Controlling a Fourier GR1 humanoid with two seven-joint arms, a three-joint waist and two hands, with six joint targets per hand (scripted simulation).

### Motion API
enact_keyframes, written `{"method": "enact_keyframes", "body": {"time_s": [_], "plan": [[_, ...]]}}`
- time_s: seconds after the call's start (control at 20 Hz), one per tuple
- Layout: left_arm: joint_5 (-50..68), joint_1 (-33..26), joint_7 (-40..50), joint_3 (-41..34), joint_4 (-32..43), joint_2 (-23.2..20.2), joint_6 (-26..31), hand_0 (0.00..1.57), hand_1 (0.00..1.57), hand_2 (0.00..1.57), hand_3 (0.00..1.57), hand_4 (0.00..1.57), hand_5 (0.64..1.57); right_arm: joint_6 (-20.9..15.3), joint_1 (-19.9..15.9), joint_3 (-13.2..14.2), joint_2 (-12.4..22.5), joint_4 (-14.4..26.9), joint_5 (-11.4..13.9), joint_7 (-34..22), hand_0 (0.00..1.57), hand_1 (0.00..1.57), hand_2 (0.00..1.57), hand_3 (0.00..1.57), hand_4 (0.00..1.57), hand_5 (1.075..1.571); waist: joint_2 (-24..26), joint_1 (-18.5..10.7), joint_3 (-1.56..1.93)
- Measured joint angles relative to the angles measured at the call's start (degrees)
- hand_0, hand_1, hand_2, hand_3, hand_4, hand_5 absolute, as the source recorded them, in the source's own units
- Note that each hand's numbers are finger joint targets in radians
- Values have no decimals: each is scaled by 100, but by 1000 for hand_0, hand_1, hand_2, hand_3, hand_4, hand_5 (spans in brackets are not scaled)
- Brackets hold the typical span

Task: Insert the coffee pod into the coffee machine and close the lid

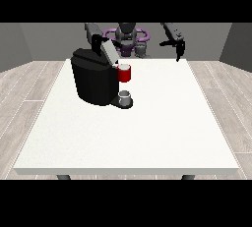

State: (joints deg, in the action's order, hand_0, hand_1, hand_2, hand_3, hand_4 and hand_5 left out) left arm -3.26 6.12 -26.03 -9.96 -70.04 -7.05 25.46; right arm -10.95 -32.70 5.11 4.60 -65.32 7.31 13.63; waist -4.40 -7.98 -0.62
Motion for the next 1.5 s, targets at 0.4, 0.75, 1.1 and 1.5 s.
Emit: {"method": "enact_keyframes", "body": {"time_s": [0.4, 0.75, 1.1, 1.5], "plan": [[76, 140, 22, -20, 121, -29, -30, 0, 0, 0, 0, 354, 1571, 53, -385, 44, 115, 225, 12, -93, 0, 0, 0, 0, 394, 1571, -145, -37, 10], [33, 306, -154, -26, 452, -2, -143, 0, 0, 0, 0, 361, 1571, -81, -703, -85, 23, 251, 144, -245, 0, 0, 0, 0, 421, 1571, -305, -37, 60], [39, 585, -92, 24, 620, -19, -84, 0, 0, 0, 0, 385, 1571, -593, -898, -156, -144, 59, 270, -1144, 0, 0, 0, 0, 353, 1571, -335, -173, 136], [78, 772, -294, -25, 901, -180, 101, 0, 0, 0, 0, 372, 1571, -533, -1592, -659, -76, 67, 764, -1225, 0, 0, 0, 0, 384, 1571, -633, -531, 85]]}}
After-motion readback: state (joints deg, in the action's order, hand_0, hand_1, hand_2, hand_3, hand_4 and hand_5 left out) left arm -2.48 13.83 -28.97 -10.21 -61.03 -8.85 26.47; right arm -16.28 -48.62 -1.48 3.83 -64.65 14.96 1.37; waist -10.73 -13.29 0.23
